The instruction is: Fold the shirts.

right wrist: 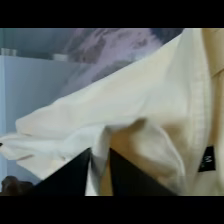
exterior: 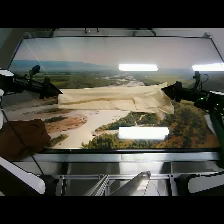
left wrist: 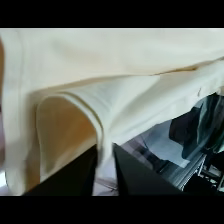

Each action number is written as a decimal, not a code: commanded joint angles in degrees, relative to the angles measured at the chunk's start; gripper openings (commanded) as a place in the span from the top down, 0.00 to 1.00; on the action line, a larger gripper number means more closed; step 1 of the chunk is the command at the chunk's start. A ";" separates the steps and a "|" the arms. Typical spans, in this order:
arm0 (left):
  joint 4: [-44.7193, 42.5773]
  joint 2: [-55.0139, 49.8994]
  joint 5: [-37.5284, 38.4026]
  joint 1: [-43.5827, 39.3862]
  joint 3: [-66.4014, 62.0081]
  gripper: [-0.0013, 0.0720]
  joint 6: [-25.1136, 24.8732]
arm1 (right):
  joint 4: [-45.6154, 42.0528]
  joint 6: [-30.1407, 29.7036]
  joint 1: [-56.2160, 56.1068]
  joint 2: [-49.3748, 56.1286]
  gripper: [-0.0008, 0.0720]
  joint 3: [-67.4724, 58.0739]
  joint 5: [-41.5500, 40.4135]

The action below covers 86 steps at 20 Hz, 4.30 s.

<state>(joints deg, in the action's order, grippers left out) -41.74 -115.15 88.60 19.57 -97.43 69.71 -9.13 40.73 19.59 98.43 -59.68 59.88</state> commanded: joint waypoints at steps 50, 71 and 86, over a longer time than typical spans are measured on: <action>20.72 21.40 -5.44 -12.37 -16.39 0.98 4.24 | -17.07 23.17 -44.37 3.87 0.96 -29.14 -19.41; 20.28 34.69 5.66 -12.17 -3.56 0.98 0.24 | -28.85 37.31 -27.76 3.76 0.96 -51.56 36.72; 20.33 52.96 -2.19 -7.65 42.93 0.98 -10.47 | -51.69 53.68 -26.47 1.53 0.96 -25.94 3.98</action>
<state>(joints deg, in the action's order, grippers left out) -21.41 -62.81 86.89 11.92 -58.13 60.95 -61.65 94.08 -6.92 96.47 -86.26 65.43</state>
